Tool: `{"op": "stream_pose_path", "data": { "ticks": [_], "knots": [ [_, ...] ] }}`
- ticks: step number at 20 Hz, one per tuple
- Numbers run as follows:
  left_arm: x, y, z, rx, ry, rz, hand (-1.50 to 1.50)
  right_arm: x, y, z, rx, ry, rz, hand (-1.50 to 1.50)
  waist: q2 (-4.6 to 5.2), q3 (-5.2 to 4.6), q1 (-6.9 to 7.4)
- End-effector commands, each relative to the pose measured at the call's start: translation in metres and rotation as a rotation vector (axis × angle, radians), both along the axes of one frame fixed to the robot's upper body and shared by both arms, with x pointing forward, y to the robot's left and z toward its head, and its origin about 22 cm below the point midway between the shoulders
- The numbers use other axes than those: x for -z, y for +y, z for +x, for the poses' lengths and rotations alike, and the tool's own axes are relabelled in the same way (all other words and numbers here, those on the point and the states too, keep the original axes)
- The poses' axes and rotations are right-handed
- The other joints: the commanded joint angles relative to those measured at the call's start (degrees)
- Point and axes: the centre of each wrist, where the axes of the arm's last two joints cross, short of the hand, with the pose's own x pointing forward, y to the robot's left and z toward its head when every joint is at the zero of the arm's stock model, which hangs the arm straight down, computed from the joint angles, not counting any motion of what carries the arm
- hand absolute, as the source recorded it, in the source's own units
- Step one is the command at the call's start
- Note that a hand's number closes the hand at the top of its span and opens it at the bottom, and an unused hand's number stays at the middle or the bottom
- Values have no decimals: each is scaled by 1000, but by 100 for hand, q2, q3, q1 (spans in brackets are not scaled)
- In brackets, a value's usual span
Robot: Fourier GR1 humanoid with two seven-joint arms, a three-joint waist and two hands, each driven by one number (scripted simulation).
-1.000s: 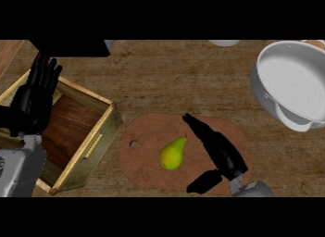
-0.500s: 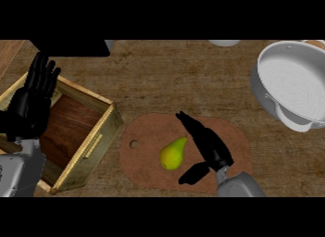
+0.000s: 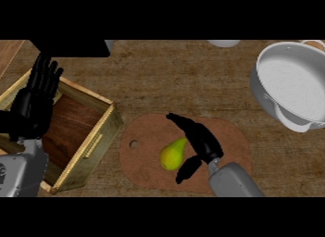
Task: Pick the pear from the cutting board and place it in the pot
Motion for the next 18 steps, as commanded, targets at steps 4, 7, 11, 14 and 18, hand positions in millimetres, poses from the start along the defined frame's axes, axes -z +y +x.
{"op": "stream_pose_path", "data": {
  "ticks": [4,7,11,14,18],
  "knots": [
    [14,-6,3,13,3,12,0,-2,33,-10,-115,-140,3,150,34,29,1],
    [-17,0,2,3,-1,6,0,12,34,1,-89,-162,1,150,35,31,34],
    [8,11,-8,-8,-16,29,0,11,34,-9,-86,-160,-5,150,29,30,8],
    [12,0,3,-16,2,0,0,2,40,-18,-17,-214,-44,150,28,29,-18],
    [-6,-4,6,0,6,7,0,-17,46,-9,94,-279,-154,150,21,28,-19]
  ]
}}
